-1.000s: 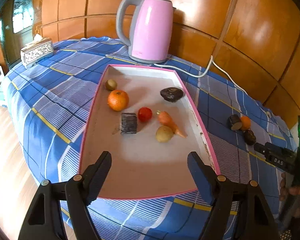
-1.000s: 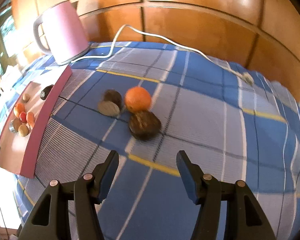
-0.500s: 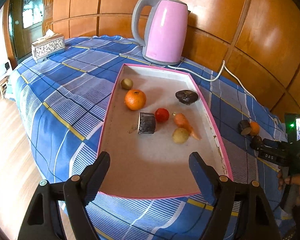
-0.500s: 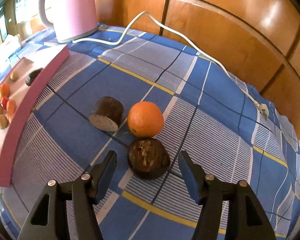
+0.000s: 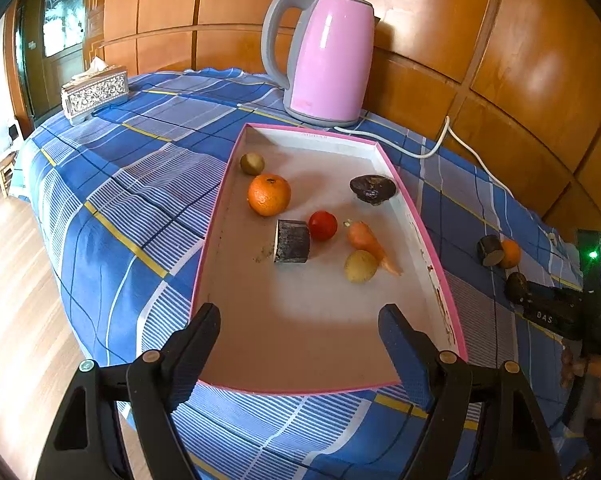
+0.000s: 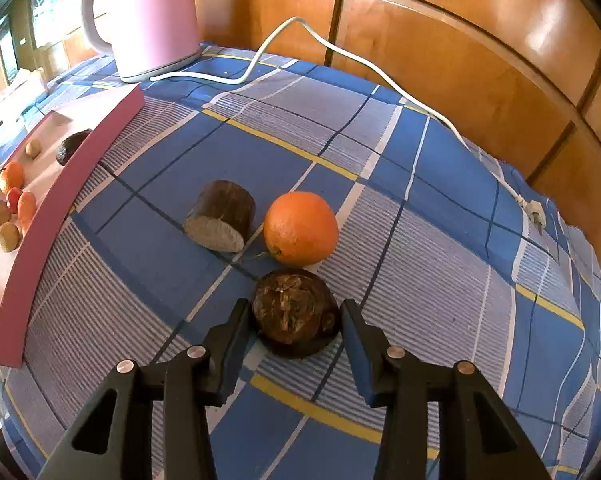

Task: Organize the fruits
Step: 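Close the right gripper on the dark round fruit and lift it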

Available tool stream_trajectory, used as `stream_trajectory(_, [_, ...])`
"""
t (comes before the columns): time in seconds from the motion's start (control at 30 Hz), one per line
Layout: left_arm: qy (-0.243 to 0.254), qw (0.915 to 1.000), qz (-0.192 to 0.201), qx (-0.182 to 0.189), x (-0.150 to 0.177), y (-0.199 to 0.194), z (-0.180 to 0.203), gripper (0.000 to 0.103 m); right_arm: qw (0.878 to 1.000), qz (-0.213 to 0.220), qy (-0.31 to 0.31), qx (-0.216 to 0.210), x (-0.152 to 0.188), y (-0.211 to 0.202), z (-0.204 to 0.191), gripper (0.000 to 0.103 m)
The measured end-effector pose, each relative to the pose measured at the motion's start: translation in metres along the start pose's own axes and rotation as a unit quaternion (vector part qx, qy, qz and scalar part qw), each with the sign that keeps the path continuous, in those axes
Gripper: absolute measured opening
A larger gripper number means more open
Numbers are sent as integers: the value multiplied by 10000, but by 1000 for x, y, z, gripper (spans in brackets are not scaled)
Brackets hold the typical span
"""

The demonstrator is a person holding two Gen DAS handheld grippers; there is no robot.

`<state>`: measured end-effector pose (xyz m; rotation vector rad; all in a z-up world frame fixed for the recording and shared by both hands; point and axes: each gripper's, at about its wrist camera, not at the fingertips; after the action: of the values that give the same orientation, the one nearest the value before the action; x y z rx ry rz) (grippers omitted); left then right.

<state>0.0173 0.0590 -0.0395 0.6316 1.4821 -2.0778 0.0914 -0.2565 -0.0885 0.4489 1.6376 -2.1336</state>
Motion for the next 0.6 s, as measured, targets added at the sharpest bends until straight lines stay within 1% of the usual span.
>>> stream_trajectory(0.1, [2,10000,-3,6,1,0,0,82,10000,-38,41,-29,5,-5,-2,45])
stream_trajectory(0.27, [6,10000,-3,23,2,0,2,83,9995,-58,207,-230,17,-13,-4,45])
stream_trajectory(0.47, [-10,10000,37,24,1,-2,2,83,9973,-14,394,-613,31,-29,-12,45])
stream_trajectory(0.6, [-66,9999,86,-6,0,-4,-1,83,9947,117,421,-927,31,-45,-22,45])
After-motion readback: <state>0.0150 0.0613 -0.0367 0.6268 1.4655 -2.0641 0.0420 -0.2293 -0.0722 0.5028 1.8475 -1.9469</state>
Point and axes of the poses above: each gripper's, at about its wrist camera, not at the fingertips, and y roughly the way its jaws point, z to its right, x to its underside, and after that the axes turned 10 degrees about x, right-handed
